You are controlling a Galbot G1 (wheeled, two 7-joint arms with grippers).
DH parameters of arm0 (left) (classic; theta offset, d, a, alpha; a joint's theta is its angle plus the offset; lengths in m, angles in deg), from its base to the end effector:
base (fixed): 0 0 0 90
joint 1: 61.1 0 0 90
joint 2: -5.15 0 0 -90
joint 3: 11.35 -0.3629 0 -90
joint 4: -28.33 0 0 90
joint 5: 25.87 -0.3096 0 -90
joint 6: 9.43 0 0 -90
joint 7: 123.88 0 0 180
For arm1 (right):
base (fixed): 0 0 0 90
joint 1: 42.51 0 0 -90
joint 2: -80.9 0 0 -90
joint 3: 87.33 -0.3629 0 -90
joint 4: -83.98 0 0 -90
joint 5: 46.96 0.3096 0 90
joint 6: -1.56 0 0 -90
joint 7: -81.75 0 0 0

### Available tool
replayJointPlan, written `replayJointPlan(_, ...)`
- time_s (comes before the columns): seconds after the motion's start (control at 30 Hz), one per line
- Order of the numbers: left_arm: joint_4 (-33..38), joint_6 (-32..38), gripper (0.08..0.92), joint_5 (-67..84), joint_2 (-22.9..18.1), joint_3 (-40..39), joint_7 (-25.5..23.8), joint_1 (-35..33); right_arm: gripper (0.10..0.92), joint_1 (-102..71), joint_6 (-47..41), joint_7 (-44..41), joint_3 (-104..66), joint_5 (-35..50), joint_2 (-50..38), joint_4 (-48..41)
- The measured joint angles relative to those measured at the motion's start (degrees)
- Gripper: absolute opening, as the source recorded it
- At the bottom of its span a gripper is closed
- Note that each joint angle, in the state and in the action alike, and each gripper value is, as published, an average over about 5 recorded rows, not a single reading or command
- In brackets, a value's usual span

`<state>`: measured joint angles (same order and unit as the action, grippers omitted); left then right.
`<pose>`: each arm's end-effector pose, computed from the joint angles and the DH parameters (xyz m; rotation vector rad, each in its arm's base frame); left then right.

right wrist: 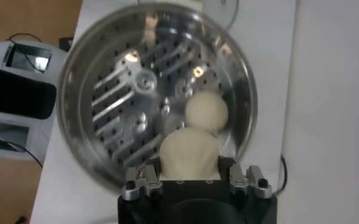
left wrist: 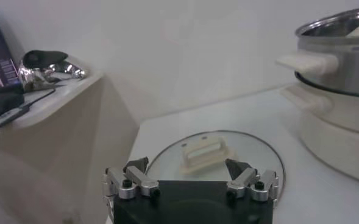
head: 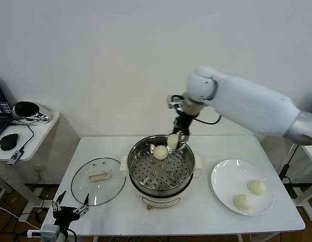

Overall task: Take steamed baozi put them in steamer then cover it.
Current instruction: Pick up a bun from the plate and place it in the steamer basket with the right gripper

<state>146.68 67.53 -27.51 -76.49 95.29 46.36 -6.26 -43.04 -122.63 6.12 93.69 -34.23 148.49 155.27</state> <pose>0.0970 0.1086 -0.3157 0.0502 -2.7721 -0.3595 0.5390 0.0948 -0.0102 1.4792 -1.2897 1.3520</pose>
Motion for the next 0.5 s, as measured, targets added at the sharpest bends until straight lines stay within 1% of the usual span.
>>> replayJointPlan(0.3, 0.3, 0.0, 0.823, 0.6, -0.4, 0.4, -0.1, 0.4, 0.577, -4.3, -0.6, 1.2, -0.2, -1.5, 7.6, -4.9)
replayJointPlan(0.5, 0.2, 0.0, 0.823, 0.8, -0.5, 0.4, -0.2, 0.6, 0.577, -7.0, -1.0, 2.2, -0.6, -2.7, 11.1, -7.5)
